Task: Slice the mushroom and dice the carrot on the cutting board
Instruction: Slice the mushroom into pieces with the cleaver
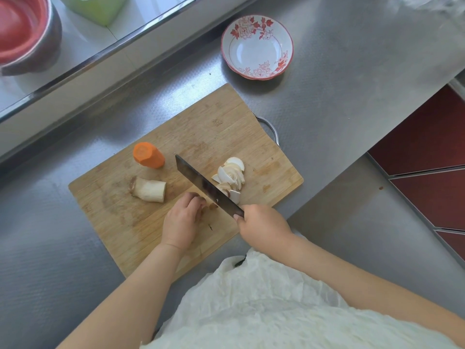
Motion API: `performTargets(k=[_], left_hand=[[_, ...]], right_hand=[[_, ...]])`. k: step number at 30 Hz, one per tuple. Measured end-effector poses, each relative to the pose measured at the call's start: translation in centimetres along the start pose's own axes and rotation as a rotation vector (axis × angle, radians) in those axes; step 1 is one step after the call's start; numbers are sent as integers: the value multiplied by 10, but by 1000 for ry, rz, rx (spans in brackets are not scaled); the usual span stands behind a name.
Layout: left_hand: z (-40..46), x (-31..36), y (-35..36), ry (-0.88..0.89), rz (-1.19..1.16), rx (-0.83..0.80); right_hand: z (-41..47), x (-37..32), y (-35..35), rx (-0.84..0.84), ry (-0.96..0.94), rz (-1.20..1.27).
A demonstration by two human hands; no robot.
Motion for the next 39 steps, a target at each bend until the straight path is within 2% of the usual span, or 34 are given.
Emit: performTargets(k=[21,34,39], left_hand=[[2,-1,-2,-16,-8,12],[3,-5,1,-17,2,23],[2,-7,0,-43,-39,32]], right_hand=[[-2,-8,4,-33,42,-125],[16,-6,20,-60,84,-118],[18,0,27,-85,91,-37]])
Point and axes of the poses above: each hand's wrist, its own z-axis towards the middle knuckle, its own y-axis out of the palm, x = y × z, the point moved 5 cm from there along z, towards the middle knuckle, and after that the axes turned 4 degrees about -x, right-handed, at the moved point
